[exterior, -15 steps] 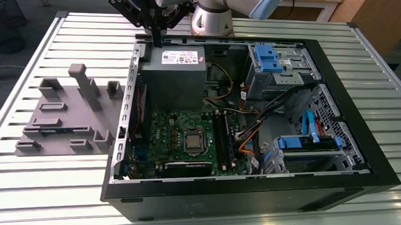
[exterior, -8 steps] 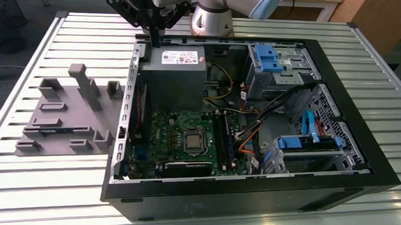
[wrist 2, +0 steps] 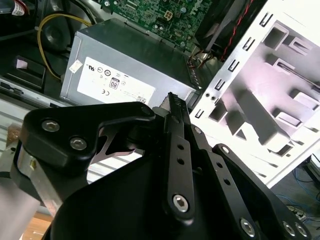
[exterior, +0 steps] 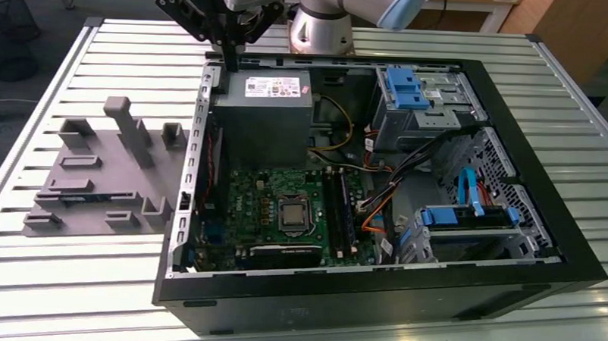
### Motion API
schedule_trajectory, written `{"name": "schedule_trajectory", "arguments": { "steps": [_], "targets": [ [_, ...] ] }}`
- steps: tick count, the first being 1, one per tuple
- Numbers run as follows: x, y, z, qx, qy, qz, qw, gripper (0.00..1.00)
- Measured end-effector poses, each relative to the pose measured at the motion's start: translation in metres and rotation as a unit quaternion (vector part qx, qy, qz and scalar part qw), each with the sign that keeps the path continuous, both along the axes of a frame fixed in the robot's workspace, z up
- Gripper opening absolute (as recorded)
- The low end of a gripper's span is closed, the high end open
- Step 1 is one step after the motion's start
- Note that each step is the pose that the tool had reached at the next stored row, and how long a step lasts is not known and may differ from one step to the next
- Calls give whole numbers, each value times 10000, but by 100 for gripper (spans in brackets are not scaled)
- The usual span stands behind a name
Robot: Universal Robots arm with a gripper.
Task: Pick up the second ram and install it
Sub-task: 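Reach for the second ram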
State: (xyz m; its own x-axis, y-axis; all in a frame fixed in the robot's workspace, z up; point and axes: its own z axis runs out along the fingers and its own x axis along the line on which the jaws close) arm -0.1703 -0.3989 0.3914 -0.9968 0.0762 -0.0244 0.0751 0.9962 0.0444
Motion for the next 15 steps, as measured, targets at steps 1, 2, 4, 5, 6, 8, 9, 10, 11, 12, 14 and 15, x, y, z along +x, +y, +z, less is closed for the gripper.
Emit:
{"name": "schedule_trajectory", "arguments": {
  "steps": [1,2,4,5,6,8,9,10,11,12,14,15],
  "targets": [
    [-8,0,0,0,0,0,10000,11],
    [-17,0,0,0,0,0,10000,11],
    [-40,0,0,-1,0,0,10000,11],
    [-54,0,0,0,0,0,10000,11],
    [-70,0,0,0,0,0,10000,11],
    [-108,0,-1,0,0,0,10000,11],
    [-129,0,-1,0,0,0,10000,11],
    [-154,0,-2,0,0,0,10000,11],
    [-177,0,-2,0,0,0,10000,11],
    [-197,-1,-3,0,0,0,10000,11],
    [-233,-18,-8,0,0,0,10000,11],
    [-250,-32,-11,0,0,0,10000,11]
  ]
}}
